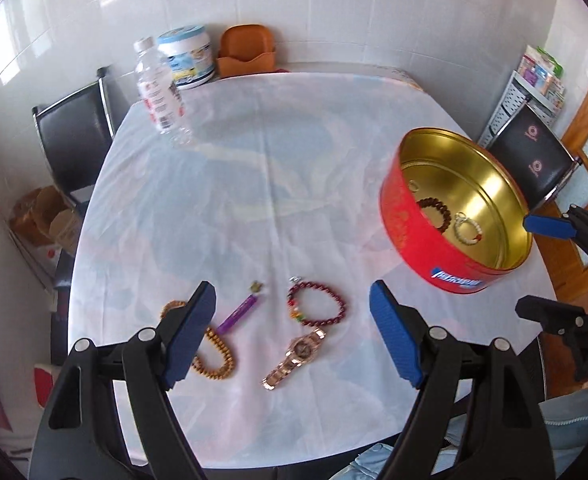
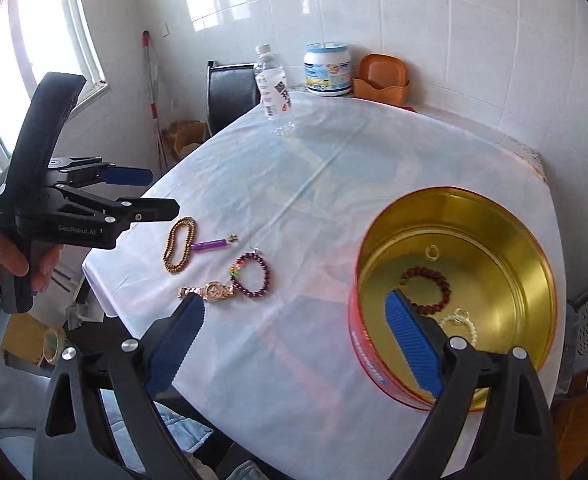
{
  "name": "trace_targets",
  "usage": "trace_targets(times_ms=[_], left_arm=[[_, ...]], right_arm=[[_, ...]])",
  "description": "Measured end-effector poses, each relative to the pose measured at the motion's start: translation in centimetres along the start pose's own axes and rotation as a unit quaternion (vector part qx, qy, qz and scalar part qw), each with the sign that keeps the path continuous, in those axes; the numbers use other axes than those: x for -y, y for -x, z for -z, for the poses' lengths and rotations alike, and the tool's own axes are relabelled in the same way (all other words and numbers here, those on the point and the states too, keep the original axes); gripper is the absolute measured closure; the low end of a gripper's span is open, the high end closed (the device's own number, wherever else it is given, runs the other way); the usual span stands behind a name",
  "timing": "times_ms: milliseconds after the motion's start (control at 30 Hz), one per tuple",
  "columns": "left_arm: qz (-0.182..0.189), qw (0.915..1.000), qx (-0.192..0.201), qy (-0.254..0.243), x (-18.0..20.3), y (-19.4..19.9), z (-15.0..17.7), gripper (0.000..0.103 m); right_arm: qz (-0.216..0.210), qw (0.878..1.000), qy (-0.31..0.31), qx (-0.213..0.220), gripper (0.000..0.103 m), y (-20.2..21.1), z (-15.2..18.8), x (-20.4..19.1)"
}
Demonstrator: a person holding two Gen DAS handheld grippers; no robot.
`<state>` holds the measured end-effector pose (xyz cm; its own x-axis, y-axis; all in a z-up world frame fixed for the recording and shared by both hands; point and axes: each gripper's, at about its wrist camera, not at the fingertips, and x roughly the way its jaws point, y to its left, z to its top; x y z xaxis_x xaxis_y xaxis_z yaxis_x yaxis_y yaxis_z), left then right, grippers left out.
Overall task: Organize jewelry
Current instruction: 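Grasp a small gold earring with the left tool while the right tool grasps a silver earring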
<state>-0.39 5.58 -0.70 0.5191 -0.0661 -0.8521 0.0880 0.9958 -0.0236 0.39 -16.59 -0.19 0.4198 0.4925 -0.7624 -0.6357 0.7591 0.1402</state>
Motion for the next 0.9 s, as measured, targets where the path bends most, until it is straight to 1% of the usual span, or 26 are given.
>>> trace_targets(times_ms=[100,167,267,333,400,467,500,533,600,667,700,733,800,867,900], left_arm=[[-0.002,0.9998,-0.009,0.018,-3.0,-0.9,1.3,0.025],[0.003,0.9996,-0.022,0.017,-4.7,-2.3,1.9,0.025],[0.016,0.9987,-0.046,0.013,-6.5,-5.0,2.4,0.025],[0.031,0.9983,-0.049,-0.002,-6.9,-6.6,2.5,0.025],[0.046,0.9973,-0.048,-0.030,-6.6,-8.3,2.3,0.025],[0.051,0.9955,-0.051,-0.061,-6.2,-9.9,2.2,0.025],[0.056,0.9942,-0.051,-0.077,-6.1,-10.8,2.1,0.025],[0.061,0.9924,-0.051,-0.094,-5.9,-11.5,2.0,0.025],[0.062,0.9884,-0.050,-0.129,-5.5,-12.9,1.9,0.025],[0.059,0.9846,-0.044,-0.158,-5.1,-13.9,1.9,0.025],[0.060,0.9832,-0.040,-0.168,-4.9,-14.3,1.8,0.026],[0.060,0.9823,-0.037,-0.174,-4.9,-14.6,1.7,0.029],[0.061,0.9812,-0.035,-0.180,-4.9,-15.3,1.7,0.055],[0.065,0.9793,-0.041,-0.187,-4.9,-15.9,1.9,0.056],[0.068,0.9775,-0.040,-0.196,-4.8,-15.9,2.1,0.056]], right_arm=[[-0.011,1.000,0.013,-0.017,0.010,-2.5,-0.8,-1.9],[-0.011,0.999,0.018,-0.031,0.010,-4.5,-1.2,-3.0],[0.000,0.999,0.006,-0.053,0.010,-7.6,-1.8,-4.2],[0.003,0.998,-0.002,-0.065,0.010,-9.7,-2.0,-4.5],[0.016,0.997,-0.015,-0.075,0.010,-11.9,-2.4,-4.5],[0.020,0.996,-0.031,-0.084,0.011,-13.9,-2.7,-4.2],[0.023,0.995,-0.036,-0.088,0.012,-14.9,-2.9,-4.1],[0.026,0.995,-0.041,-0.093,0.023,-15.8,-2.9,-4.1],[0.033,0.992,-0.050,-0.112,0.033,-17.5,-2.9,-3.8],[0.036,0.989,-0.061,-0.129,0.035,-19.1,-2.8,-3.5],[0.032,0.989,-0.065,-0.130,0.038,-19.6,-2.9,-3.4],[0.028,0.989,-0.068,-0.129,0.043,-20.0,-3.0,-3.3],[0.027,0.988,-0.076,-0.129,0.045,-20.7,-3.3,-3.3],[0.023,0.988,-0.081,-0.130,0.045,-21.3,-3.6,-3.3],[0.021,0.988,-0.080,-0.130,0.048,-21.6,-3.7,-3.4]])
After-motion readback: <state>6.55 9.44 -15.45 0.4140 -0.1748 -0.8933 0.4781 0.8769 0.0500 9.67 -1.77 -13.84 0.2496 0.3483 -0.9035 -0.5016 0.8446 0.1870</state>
